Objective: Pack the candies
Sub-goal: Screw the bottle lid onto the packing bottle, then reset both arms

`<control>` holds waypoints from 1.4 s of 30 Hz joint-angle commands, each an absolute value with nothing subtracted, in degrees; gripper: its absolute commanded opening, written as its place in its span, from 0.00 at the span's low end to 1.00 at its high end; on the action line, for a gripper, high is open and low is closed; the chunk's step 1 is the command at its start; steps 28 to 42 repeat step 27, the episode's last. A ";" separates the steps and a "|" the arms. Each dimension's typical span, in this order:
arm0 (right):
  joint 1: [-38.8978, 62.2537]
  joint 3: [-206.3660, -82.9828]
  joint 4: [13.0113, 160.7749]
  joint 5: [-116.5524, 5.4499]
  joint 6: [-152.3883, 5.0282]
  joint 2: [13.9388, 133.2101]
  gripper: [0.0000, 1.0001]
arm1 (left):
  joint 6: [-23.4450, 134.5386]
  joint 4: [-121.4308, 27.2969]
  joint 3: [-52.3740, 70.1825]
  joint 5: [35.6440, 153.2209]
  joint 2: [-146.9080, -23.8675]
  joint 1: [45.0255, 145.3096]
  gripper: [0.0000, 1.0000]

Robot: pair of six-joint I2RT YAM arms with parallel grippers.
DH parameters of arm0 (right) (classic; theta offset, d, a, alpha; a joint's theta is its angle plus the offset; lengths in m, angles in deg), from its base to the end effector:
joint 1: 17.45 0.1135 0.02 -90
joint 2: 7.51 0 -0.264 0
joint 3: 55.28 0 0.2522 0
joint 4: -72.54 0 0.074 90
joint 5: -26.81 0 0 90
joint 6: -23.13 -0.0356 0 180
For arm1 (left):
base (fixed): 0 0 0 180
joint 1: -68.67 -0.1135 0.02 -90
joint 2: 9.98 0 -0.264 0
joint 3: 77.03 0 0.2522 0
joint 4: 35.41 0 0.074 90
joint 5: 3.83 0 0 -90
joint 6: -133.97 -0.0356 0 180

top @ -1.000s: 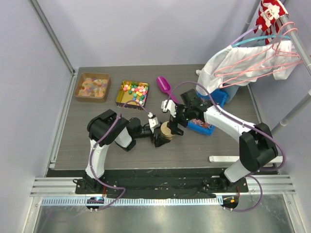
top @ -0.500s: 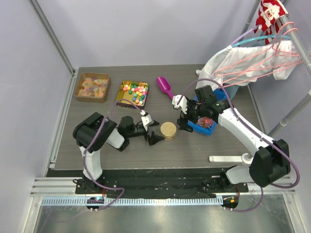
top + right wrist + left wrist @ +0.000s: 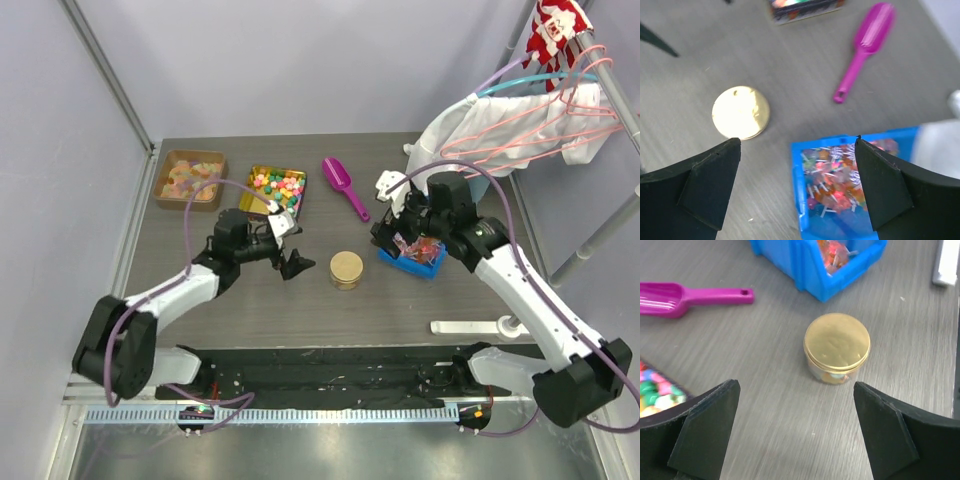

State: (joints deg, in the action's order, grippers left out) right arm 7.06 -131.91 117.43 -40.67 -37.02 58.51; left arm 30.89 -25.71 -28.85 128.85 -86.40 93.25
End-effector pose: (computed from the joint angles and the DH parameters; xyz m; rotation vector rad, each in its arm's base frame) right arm 0.2208 0.1157 0.3409 -1.1717 1.7913 0.3709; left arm 0.2402 -0.1364 0.2189 1.0712 1.5570 -0.8384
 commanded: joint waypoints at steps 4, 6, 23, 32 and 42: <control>6.90 -133.38 104.50 -62.38 -47.00 50.25 1.00 | 27.70 -65.85 -4.58 109.32 -80.47 91.09 1.00; 6.98 -132.85 100.37 -66.34 -47.88 47.27 0.99 | 28.93 -73.73 4.70 105.78 -80.73 89.33 1.00; 6.90 -144.01 97.03 -76.37 -48.41 38.46 1.00 | 39.21 -85.74 24.29 113.68 -70.19 64.71 1.00; 6.90 -144.54 97.11 -75.68 -48.93 37.76 1.00 | 40.54 -86.26 24.88 113.86 -69.22 64.71 1.00; 6.90 -144.54 97.11 -75.68 -48.93 37.76 1.00 | 40.54 -86.26 24.88 113.86 -69.22 64.71 1.00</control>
